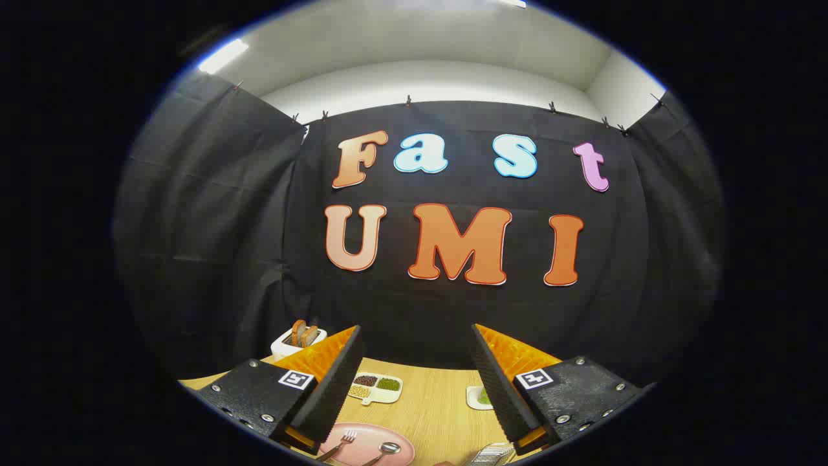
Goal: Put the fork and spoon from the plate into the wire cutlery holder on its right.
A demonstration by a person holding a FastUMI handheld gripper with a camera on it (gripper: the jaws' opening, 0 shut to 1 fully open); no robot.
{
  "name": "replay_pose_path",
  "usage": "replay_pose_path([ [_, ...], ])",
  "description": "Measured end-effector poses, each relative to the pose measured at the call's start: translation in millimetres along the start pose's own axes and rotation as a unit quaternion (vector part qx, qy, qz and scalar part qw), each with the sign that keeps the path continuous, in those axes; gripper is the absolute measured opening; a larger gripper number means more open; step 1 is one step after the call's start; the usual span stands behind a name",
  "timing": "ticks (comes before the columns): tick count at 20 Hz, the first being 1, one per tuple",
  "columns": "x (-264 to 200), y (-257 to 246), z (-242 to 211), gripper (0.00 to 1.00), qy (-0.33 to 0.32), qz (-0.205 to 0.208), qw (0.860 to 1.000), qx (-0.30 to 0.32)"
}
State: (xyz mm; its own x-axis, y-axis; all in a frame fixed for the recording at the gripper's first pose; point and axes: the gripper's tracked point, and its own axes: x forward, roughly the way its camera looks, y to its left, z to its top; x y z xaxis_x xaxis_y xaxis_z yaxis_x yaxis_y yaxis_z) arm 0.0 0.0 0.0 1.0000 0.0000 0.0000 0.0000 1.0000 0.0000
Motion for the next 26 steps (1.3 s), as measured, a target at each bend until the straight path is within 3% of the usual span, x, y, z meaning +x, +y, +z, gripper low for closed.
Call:
replay_pose_path([
  [19, -5.7, 9.3, -4.9, 0.97, 0.015, 0.016, 1.0, 0.006],
  [26, -6.8, 9.8, -48.2, 0.98, 0.086, 0.008, 0.996, 0.01],
])
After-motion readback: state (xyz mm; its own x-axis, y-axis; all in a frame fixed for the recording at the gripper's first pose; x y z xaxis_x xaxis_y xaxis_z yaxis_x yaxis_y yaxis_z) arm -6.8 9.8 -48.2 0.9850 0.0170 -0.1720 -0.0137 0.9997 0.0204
